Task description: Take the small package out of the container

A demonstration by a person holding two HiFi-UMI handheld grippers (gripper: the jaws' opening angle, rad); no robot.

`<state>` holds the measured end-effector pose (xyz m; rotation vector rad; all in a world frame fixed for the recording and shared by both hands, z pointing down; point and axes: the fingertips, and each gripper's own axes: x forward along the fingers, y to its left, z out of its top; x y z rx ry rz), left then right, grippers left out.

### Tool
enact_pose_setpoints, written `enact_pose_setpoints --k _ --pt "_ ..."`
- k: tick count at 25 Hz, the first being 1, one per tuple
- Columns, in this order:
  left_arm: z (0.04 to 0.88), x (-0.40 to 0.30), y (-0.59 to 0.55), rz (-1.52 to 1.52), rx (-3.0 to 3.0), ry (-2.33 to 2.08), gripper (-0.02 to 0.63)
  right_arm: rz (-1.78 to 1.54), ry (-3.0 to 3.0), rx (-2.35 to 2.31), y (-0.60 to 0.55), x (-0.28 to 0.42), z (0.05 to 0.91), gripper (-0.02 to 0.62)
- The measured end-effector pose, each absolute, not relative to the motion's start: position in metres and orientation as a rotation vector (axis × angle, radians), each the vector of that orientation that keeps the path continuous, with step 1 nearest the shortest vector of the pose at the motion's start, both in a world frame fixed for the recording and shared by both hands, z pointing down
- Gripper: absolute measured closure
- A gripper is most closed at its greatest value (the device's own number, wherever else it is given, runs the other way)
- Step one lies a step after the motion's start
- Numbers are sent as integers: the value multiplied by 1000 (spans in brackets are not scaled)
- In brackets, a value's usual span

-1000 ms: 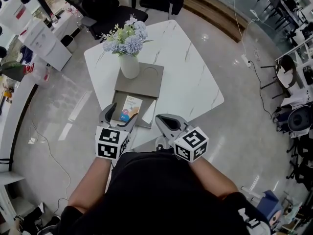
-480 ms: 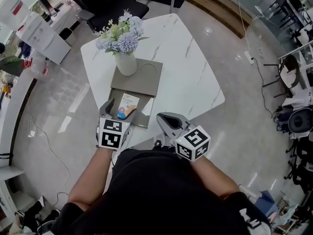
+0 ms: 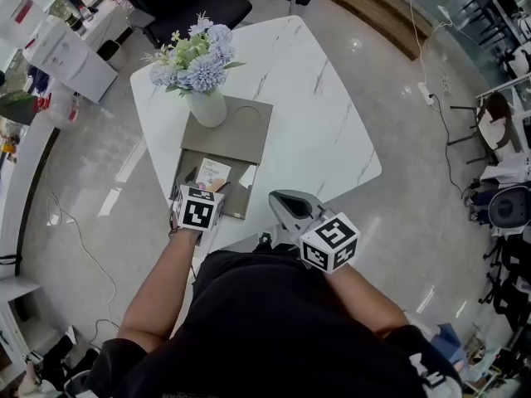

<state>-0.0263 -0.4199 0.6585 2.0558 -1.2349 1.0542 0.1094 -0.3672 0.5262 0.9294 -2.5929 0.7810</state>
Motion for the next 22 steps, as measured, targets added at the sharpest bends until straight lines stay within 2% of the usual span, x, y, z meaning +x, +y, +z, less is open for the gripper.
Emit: enact_pose_setpoints --k 14,22 --pt "734 -35 -422 1194 1859 -1154 187 812 -2566 913 -384 120 540 595" --pt "742 -34 -421 1227 1810 -1098 179 835 -2560 914 -386 118 545 595"
